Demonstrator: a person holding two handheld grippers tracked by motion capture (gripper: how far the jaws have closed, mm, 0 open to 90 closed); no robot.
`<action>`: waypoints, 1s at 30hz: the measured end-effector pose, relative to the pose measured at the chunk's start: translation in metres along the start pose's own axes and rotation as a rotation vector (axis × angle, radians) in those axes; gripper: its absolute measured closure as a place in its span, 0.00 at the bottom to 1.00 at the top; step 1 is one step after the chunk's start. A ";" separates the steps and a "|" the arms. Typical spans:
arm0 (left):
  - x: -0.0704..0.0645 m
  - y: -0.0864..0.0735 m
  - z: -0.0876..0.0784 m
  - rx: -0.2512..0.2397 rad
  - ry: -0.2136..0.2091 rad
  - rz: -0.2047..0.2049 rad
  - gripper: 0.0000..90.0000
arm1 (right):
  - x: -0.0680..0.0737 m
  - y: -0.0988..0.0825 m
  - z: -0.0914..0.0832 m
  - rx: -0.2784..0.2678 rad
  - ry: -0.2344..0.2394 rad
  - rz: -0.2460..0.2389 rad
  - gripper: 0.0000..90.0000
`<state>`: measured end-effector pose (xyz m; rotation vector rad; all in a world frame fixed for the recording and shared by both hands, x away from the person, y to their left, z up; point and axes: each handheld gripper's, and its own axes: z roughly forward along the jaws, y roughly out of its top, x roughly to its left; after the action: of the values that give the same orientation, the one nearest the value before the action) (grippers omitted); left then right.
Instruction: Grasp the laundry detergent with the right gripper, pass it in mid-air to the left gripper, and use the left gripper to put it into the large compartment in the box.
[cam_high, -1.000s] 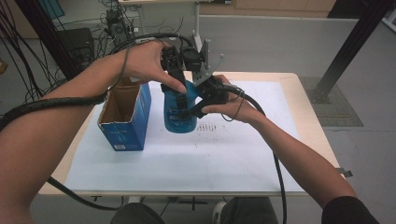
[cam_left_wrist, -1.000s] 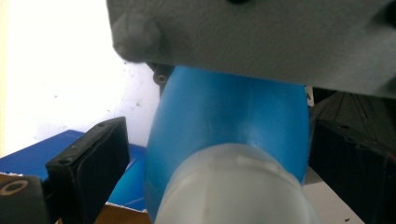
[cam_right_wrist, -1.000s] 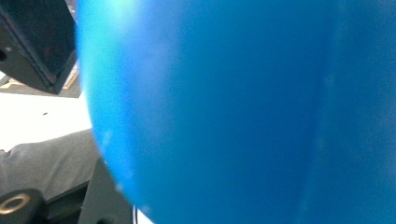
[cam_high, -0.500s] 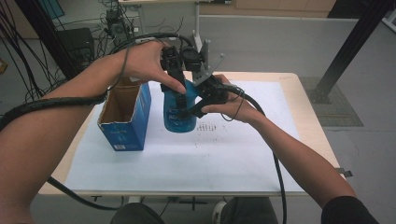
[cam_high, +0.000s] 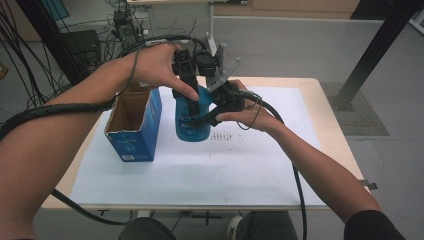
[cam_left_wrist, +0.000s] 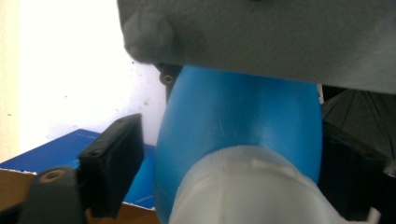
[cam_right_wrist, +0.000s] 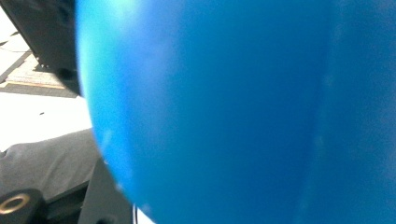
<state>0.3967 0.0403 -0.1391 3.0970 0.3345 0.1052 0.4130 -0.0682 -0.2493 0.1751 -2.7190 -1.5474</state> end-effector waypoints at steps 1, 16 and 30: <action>0.000 0.000 0.000 -0.002 0.001 0.001 0.23 | 0.000 0.000 0.000 -0.001 0.003 0.000 0.48; -0.002 0.000 -0.001 -0.002 -0.012 0.011 0.39 | 0.001 0.000 -0.001 0.003 -0.014 -0.015 0.48; -0.003 0.000 0.002 0.013 -0.012 0.020 0.40 | 0.002 -0.002 0.002 0.009 -0.008 -0.015 0.48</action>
<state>0.3943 0.0394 -0.1416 3.1127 0.3046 0.0845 0.4112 -0.0673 -0.2521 0.1898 -2.7378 -1.5429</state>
